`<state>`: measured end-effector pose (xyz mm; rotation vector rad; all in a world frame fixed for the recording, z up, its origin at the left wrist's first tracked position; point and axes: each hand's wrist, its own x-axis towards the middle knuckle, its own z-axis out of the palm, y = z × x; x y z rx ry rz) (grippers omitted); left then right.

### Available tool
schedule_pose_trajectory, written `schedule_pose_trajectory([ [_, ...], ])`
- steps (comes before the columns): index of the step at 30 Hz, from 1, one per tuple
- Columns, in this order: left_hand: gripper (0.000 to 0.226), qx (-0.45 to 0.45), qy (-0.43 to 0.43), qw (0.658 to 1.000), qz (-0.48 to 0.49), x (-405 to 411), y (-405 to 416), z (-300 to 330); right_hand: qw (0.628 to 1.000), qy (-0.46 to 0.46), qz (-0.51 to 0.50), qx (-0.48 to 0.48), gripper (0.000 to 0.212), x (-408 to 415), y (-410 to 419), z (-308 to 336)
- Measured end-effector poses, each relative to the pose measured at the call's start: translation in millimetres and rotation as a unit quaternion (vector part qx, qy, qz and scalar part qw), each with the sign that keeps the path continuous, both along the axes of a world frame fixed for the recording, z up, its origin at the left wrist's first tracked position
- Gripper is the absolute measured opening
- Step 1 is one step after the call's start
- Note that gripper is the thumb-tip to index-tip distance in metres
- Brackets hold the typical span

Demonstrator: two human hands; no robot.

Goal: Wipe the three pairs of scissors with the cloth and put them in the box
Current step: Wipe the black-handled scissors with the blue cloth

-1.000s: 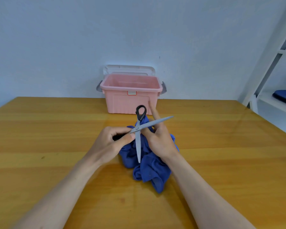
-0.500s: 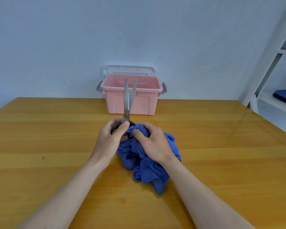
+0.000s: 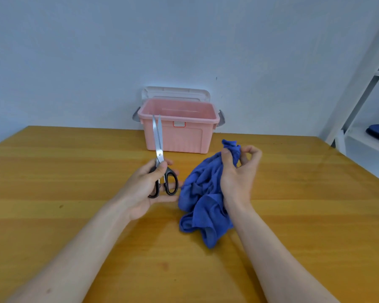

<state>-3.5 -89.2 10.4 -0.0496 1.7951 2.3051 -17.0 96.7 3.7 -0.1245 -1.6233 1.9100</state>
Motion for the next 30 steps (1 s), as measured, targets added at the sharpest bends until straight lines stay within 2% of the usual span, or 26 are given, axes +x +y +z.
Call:
schedule_pose_trajectory([
  [2,0.02,-0.028,-0.005,0.999,-0.016,2,3,-1,0.998,0.035,0.015,0.042,0.02,4,-6,1],
  [5,0.025,-0.033,-0.014,0.999,-0.036,3,7,-2,0.988,0.08,0.096,0.087,0.015,11,-16,-2],
  [8,0.034,-0.008,-0.031,0.998,-0.054,4,9,-2,0.963,0.121,0.124,0.204,0.017,11,-23,-7],
  [10,0.037,-0.019,-0.023,0.998,-0.059,5,10,-3,0.945,0.122,0.144,0.269,0.019,10,-25,-13],
  [13,0.039,-0.079,0.006,0.996,-0.033,11,14,0,0.93,0.079,0.2,0.299,0.027,10,-27,-15],
  [18,0.041,-0.174,0.035,0.983,-0.053,11,16,0,0.914,0.115,0.145,0.362,0.019,3,-22,-12],
  [21,0.026,-0.226,0.036,0.968,-0.098,2,11,-1,0.922,0.116,0.106,0.353,0.017,0,-19,-10],
  [23,0.026,-0.15,0.022,0.976,-0.159,5,9,-1,0.943,0.081,0.095,0.31,0.019,-4,-13,-6],
  [25,0.041,-0.08,-0.01,0.973,-0.217,12,5,-1,0.958,0.055,0.094,0.265,0.022,-6,-7,-2],
  [28,0.04,-0.058,-0.028,0.974,-0.219,15,5,-2,0.958,0.053,0.118,0.255,0.022,-3,-7,-1],
  [30,0.063,-0.034,-0.046,0.978,-0.202,14,3,3,0.949,0.06,0.146,0.274,0.017,1,-10,-3],
])
